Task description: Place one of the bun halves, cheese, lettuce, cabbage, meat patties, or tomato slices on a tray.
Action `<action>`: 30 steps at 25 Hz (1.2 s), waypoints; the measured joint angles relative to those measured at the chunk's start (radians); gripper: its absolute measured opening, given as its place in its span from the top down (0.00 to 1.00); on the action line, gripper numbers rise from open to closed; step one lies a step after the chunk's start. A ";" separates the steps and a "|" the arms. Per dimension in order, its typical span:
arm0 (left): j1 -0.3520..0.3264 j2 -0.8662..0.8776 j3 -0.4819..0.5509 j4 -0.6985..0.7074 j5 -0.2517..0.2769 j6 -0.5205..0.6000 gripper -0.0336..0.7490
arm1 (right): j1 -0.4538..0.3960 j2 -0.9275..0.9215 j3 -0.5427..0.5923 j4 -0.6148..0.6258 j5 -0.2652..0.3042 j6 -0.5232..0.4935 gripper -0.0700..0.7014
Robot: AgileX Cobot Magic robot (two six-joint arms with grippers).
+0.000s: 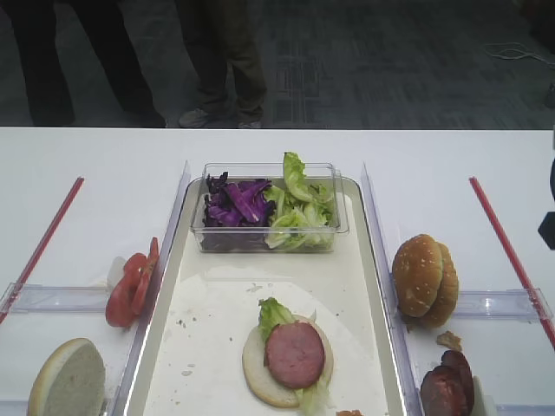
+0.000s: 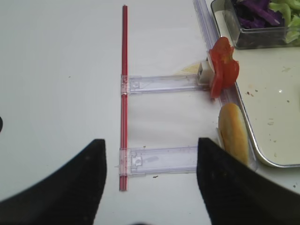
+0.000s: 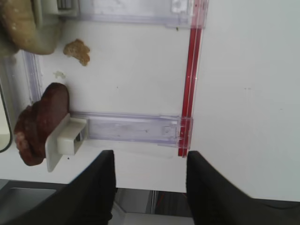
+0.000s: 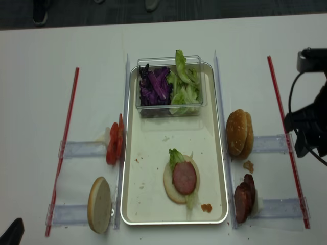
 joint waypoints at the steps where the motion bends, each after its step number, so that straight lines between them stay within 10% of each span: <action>1: 0.000 0.000 0.000 0.000 0.000 0.000 0.45 | 0.000 -0.006 0.013 0.000 0.000 0.000 0.39; 30: 0.000 0.000 0.000 0.000 0.000 0.000 0.45 | 0.000 -0.390 0.415 0.011 -0.114 -0.004 0.39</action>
